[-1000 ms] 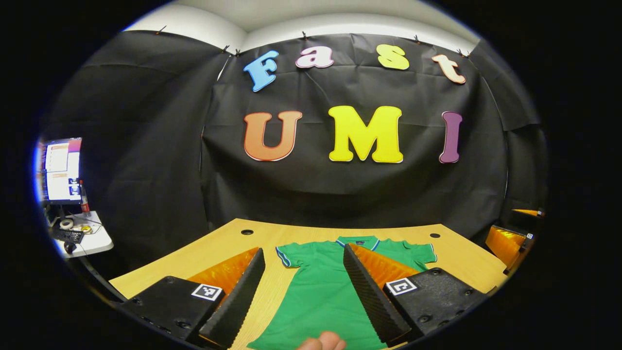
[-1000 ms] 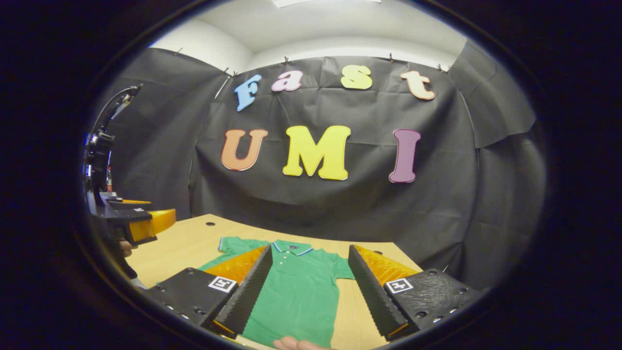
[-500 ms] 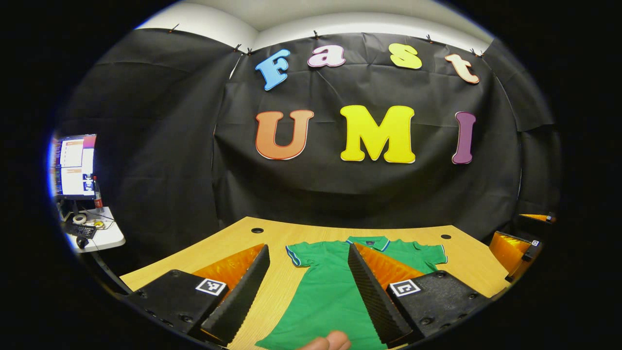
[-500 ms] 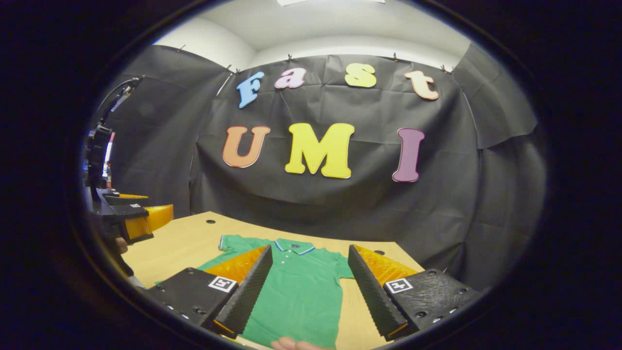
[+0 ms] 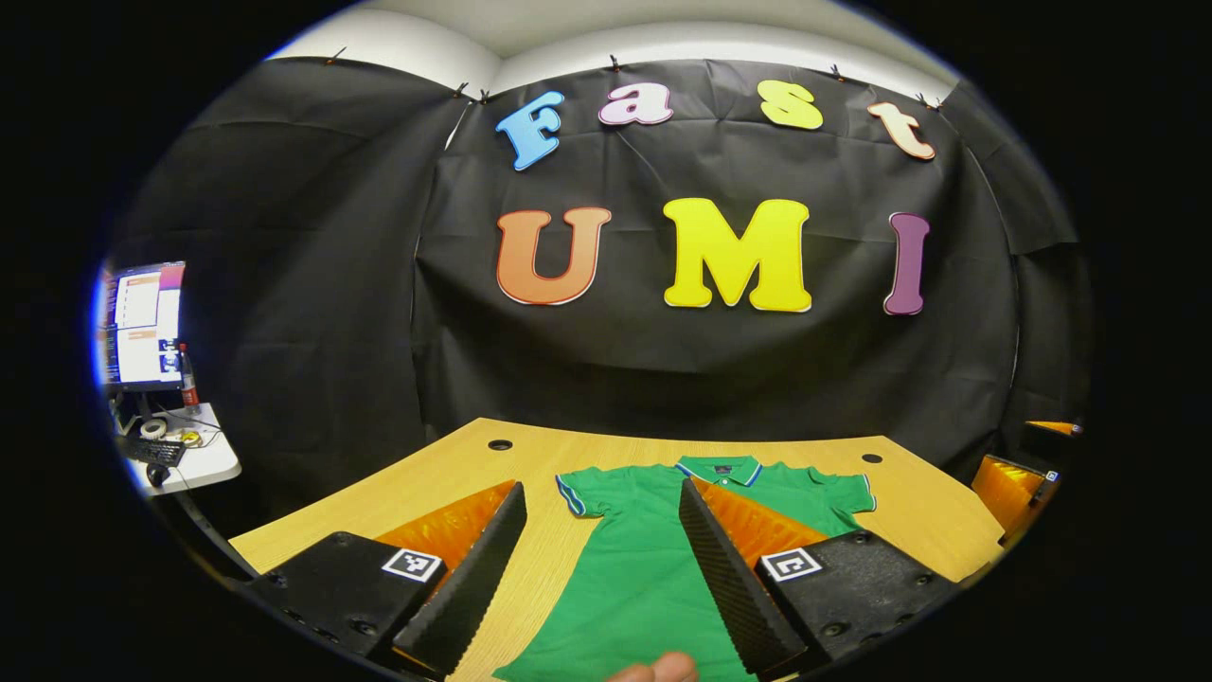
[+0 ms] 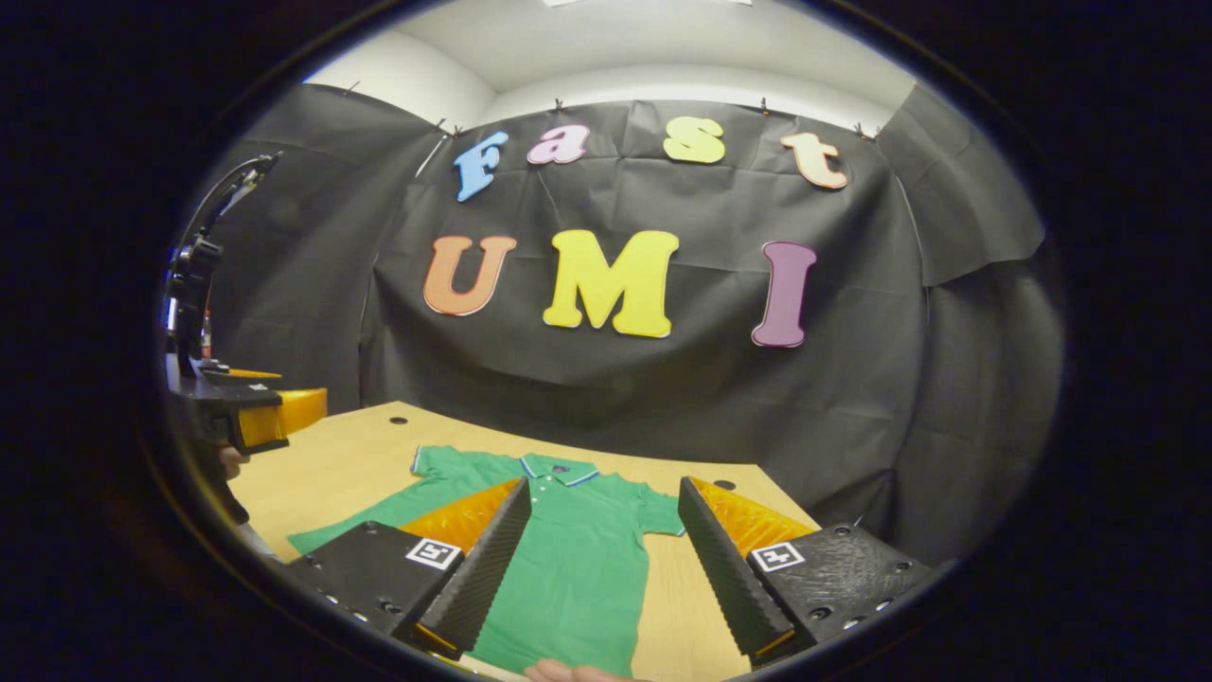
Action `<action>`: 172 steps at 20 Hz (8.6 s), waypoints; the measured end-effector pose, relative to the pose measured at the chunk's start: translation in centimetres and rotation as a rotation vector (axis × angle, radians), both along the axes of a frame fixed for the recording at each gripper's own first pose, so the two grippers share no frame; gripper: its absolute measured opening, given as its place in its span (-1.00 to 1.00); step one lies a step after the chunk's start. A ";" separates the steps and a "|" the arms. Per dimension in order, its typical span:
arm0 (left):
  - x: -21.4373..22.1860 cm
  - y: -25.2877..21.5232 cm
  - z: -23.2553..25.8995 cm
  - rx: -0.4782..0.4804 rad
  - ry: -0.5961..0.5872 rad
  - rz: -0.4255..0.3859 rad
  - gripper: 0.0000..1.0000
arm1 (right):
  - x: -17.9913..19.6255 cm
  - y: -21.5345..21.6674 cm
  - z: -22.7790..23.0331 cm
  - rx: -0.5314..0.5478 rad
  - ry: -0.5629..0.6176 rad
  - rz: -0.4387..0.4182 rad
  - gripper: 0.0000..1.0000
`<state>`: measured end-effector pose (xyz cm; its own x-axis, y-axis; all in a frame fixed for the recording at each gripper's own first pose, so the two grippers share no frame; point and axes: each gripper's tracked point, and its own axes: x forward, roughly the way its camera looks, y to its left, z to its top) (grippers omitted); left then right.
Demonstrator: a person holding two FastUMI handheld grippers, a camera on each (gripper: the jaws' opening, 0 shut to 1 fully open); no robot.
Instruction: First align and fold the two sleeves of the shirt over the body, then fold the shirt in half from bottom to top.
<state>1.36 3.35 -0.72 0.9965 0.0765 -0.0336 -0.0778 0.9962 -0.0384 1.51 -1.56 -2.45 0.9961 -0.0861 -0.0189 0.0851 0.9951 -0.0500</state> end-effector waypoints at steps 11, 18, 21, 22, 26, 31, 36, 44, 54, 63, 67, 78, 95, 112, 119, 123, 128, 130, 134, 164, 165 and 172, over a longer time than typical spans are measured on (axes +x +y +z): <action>0.2 -1.0 -0.4 0.026 0.009 -0.019 1.00 | 0.3 -0.8 -1.6 0.024 0.032 -0.004 0.91; 0.4 -0.9 -0.6 0.037 0.015 -0.012 1.00 | 1.3 -1.4 -2.6 0.040 0.060 0.000 0.93; 0.4 -1.0 -0.6 0.038 0.017 -0.012 1.00 | 2.7 -2.4 -3.1 0.077 0.079 -0.007 0.93; 0.4 -1.0 -0.6 0.037 0.016 -0.017 1.00 | 3.5 -2.9 -3.1 0.083 0.080 -0.015 0.90; 0.5 -1.2 -0.6 0.038 0.016 -0.025 1.00 | 8.0 -5.5 -3.8 0.157 0.102 -0.045 0.90; 0.7 -0.6 -0.9 0.043 0.019 -0.014 1.00 | 15.4 -12.1 -7.5 0.174 0.187 -0.200 0.91; 1.1 0.0 -1.4 0.027 0.036 -0.004 1.00 | 21.6 -15.7 -13.0 0.211 0.311 -0.258 0.89; 1.4 0.2 -1.6 0.020 0.042 0.001 1.00 | 28.9 -17.0 -19.2 0.210 0.456 -0.261 0.88; 1.4 0.6 -1.6 0.018 0.036 0.023 1.00 | 32.2 -15.6 -21.9 0.302 0.534 -0.246 0.47; 1.8 0.7 -1.9 0.010 0.048 0.025 1.00 | 32.7 -14.4 -21.3 0.242 0.551 -0.176 -0.99; 1.8 1.1 -2.3 0.012 0.065 0.035 1.00 | 33.1 -14.0 -18.5 0.147 0.496 -0.168 -0.99; 1.7 1.5 -2.3 0.034 0.064 0.055 1.00 | 33.5 -4.6 -14.3 -0.108 0.399 -0.034 -0.53; 2.5 1.4 -2.6 0.038 0.057 0.182 1.00 | 15.4 -1.6 0.9 -0.037 0.105 0.131 0.90; 23.2 4.7 -3.1 -0.035 0.149 0.136 1.00 | 4.8 -8.1 -0.2 0.167 -0.052 0.165 0.86; 30.9 8.3 -15.4 -0.241 0.388 0.180 1.00 | 4.8 -7.3 -1.2 0.104 -0.085 0.201 0.83; 32.3 8.0 -17.7 -0.211 0.426 0.143 0.94 | 5.3 -7.3 -1.7 0.111 -0.066 0.204 0.84; 33.3 7.7 -19.4 -0.167 0.474 0.140 0.17 | 6.2 -8.0 -2.8 0.141 -0.033 0.199 0.83; 33.2 7.6 -19.4 -0.175 0.499 0.162 -0.29 | 6.8 -8.5 -3.1 0.152 -0.030 0.189 0.86; 33.2 7.2 -19.0 -0.041 0.543 0.169 -0.79 | 7.6 -9.5 -3.8 0.183 -0.007 0.148 0.86; 15.6 -5.2 1.9 0.093 0.102 -0.066 1.00 | 5.2 -3.0 -3.3 0.173 0.049 0.254 0.87; 13.9 -4.5 2.1 0.090 0.092 -0.061 1.00 | 4.7 -2.9 -2.7 0.157 0.043 0.246 0.87; 3.2 -0.8 1.5 0.049 -0.004 -0.057 1.00 | 0.9 -2.8 0.5 0.054 -0.047 0.172 0.89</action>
<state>4.55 2.51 0.78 0.9994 0.0214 -0.0269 -0.0212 0.9997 0.0107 2.41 -4.33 -2.00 0.9959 0.0859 0.0277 -0.0861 0.9963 0.0036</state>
